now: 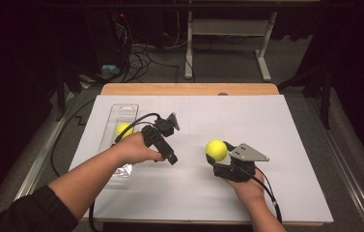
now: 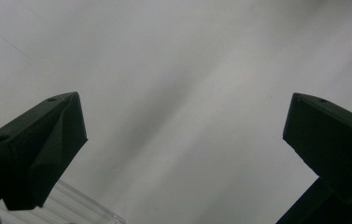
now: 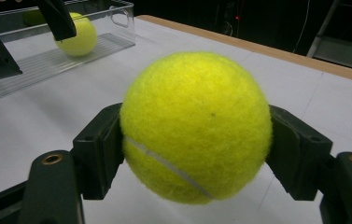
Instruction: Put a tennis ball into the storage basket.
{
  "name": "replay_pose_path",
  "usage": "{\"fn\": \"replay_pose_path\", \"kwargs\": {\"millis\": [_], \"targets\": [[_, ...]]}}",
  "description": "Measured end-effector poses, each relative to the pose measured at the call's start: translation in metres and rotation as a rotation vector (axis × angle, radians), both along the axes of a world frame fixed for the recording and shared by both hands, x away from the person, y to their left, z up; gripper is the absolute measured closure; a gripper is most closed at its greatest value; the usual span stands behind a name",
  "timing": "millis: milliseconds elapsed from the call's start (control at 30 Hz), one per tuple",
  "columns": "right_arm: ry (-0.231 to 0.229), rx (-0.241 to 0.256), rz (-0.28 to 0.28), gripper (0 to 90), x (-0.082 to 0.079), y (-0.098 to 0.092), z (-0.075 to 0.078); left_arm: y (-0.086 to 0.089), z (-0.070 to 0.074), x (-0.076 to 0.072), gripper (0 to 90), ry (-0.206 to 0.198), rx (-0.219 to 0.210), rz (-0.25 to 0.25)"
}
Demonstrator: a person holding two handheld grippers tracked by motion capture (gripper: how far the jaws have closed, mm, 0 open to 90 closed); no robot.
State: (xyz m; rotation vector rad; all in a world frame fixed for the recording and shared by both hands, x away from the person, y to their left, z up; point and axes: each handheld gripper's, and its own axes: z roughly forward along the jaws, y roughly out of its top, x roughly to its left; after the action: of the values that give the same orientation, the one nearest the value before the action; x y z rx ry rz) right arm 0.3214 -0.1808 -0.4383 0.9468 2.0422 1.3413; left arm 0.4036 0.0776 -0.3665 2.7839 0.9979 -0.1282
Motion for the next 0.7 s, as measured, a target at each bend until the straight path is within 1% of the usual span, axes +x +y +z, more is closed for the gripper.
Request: {"fn": "replay_pose_path", "kwargs": {"millis": [167, 267, 333, 500, 533, 700], "targets": [[-0.007, 0.006, -0.002, 27.2, -0.003, 0.001, 0.000, -0.002, 0.004, -0.001, 0.6, -0.002, -0.001, -0.008], [-0.005, 0.002, 0.002, 27.2, -0.004, 0.003, -0.002, -0.004, 0.006, -0.002, 0.6, -0.007, -0.004, -0.005], [-0.006, -0.006, 0.008, 27.2, -0.004, 0.005, -0.003, -0.005, 0.008, -0.002, 0.6, -0.005, 0.002, -0.008], [-0.004, -0.013, 0.023, 27.2, -0.005, 0.010, -0.006, -0.008, 0.006, -0.002, 0.7, -0.004, 0.005, -0.010], [0.004, -0.015, 0.023, 27.2, -0.005, 0.011, -0.007, -0.008, 0.006, -0.002, 0.6, -0.002, 0.008, -0.012], [0.012, -0.026, 0.040, 27.2, -0.006, 0.015, -0.010, -0.009, 0.005, -0.001, 0.6, 0.001, 0.012, -0.015]]}}
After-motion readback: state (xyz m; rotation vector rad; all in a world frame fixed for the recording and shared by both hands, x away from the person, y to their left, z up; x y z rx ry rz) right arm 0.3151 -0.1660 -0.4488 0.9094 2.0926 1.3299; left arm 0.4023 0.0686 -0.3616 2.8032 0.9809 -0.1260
